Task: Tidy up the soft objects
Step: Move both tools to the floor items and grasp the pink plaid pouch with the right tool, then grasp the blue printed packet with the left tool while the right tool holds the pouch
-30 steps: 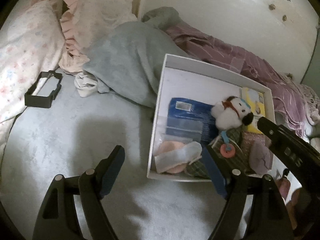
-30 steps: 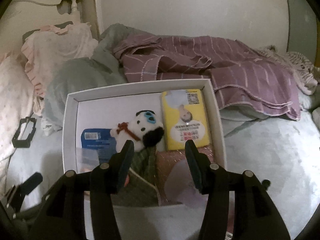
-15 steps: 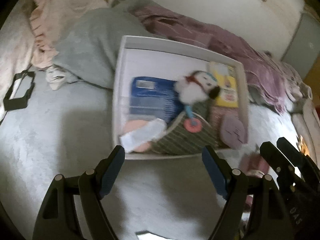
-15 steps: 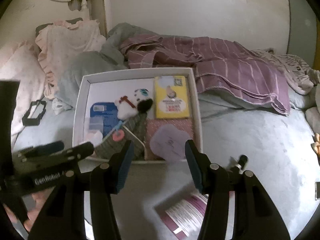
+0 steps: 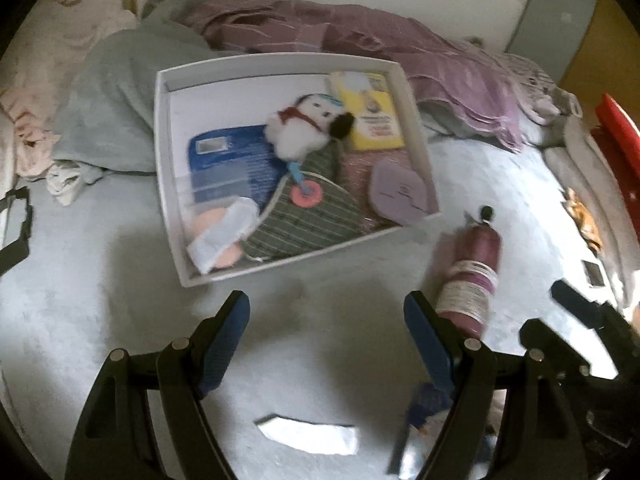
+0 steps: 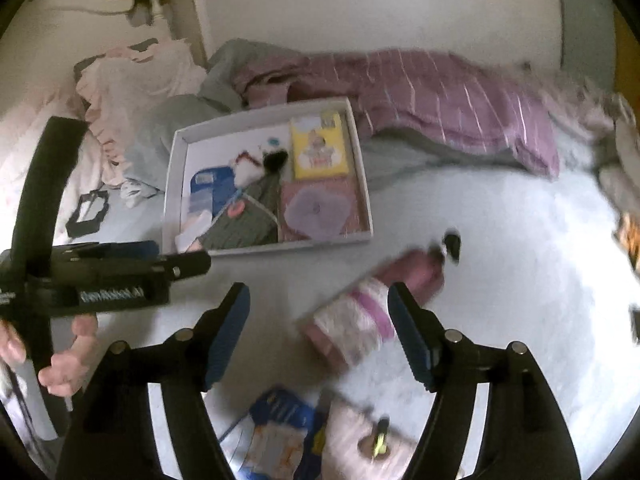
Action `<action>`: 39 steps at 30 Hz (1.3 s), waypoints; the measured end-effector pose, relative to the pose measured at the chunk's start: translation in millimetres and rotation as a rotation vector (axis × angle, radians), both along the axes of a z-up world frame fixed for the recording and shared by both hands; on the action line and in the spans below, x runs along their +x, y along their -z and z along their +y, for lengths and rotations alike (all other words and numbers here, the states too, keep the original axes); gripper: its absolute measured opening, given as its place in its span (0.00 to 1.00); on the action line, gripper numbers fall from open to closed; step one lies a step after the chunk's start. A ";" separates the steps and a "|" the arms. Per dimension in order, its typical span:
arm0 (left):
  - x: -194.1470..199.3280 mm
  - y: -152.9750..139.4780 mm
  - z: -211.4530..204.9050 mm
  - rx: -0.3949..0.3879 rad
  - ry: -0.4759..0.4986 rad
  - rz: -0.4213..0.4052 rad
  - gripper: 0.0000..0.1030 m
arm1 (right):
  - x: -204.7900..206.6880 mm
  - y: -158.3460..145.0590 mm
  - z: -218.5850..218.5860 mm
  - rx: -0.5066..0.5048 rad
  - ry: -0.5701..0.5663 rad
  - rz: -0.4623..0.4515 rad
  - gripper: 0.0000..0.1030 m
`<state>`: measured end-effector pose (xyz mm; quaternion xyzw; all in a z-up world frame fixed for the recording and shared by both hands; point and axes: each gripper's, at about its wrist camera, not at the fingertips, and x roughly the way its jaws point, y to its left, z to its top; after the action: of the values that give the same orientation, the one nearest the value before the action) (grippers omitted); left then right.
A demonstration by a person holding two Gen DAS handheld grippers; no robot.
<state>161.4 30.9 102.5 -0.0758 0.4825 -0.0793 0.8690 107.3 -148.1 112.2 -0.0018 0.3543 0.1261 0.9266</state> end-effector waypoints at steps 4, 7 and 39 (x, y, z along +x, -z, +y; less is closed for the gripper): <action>-4.6 0.6 -11.4 -0.015 0.061 0.050 0.78 | -9.9 6.7 -21.0 0.015 0.080 0.064 0.70; -10.4 0.7 -23.4 0.021 0.103 0.063 0.78 | -20.1 14.7 -34.4 0.001 0.127 0.092 0.70; -113.2 78.4 -72.7 0.044 0.093 -0.010 0.78 | -105.8 80.9 -74.5 0.051 0.195 0.064 0.72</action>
<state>48.2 -41.8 24.2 -0.0338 0.4830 -0.1096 0.8681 1.5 -222.6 31.3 0.0602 0.3789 0.0443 0.9224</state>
